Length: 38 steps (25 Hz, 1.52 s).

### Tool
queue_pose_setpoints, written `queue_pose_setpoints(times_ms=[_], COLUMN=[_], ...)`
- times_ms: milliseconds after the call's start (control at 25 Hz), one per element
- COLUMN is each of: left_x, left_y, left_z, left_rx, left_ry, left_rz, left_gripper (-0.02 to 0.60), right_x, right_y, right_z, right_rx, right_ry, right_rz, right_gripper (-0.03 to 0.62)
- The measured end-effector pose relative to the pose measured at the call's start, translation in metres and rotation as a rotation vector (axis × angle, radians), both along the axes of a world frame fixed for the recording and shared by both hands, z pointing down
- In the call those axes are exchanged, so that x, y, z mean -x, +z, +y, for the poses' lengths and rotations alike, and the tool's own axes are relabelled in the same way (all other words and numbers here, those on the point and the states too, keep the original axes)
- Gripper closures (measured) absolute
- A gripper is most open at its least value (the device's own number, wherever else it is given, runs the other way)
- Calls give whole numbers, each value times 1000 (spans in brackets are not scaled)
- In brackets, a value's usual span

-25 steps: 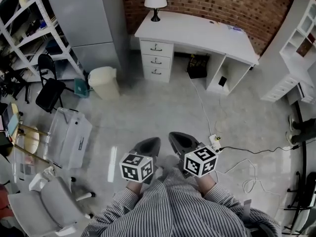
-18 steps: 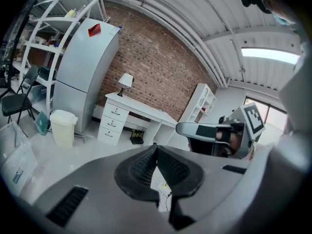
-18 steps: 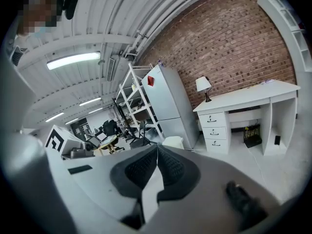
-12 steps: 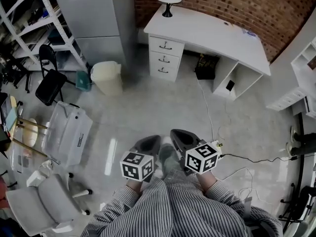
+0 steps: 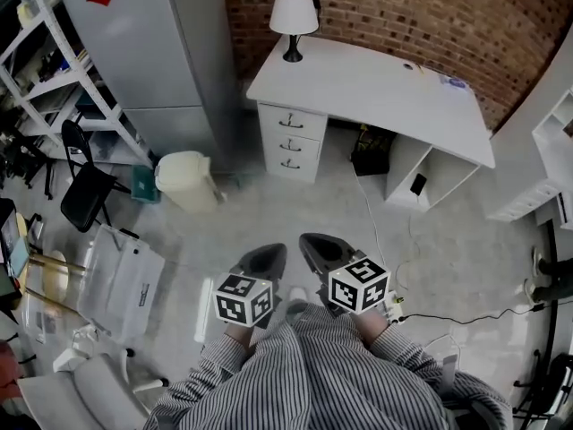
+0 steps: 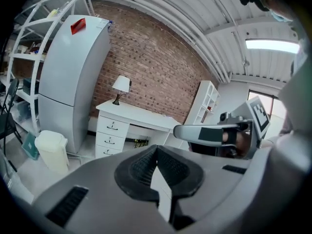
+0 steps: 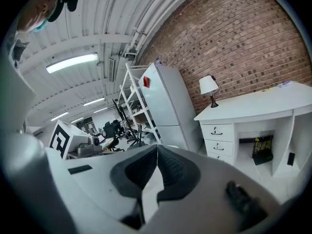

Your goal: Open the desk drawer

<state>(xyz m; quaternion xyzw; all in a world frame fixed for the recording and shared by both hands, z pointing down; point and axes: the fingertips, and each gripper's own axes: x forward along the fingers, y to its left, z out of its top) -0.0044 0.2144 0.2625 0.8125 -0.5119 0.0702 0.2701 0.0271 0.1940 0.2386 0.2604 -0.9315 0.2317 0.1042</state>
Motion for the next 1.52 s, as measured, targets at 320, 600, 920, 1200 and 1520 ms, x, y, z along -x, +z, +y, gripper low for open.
queue_pose_setpoints(times_ms=[320, 600, 920, 1200, 1520], left_x=[-19, -23, -5, 18, 43], left_y=[4, 19, 30, 30, 35], left_z=[-74, -100, -143, -207, -278], left_rx=[14, 63, 92, 110, 182], left_ry=[35, 57, 71, 129, 202], left_rz=[9, 40, 126, 187, 211], left_gripper=[569, 569, 571, 571, 571], right_x=[-15, -20, -5, 17, 49], right_y=[11, 25, 40, 46, 53], right_z=[-74, -101, -136, -198, -271], right_rx=[30, 82, 121, 145, 179], right_ry=[32, 50, 69, 116, 171], right_rz=[22, -4, -5, -30, -38], right_gripper=[577, 577, 577, 577, 577])
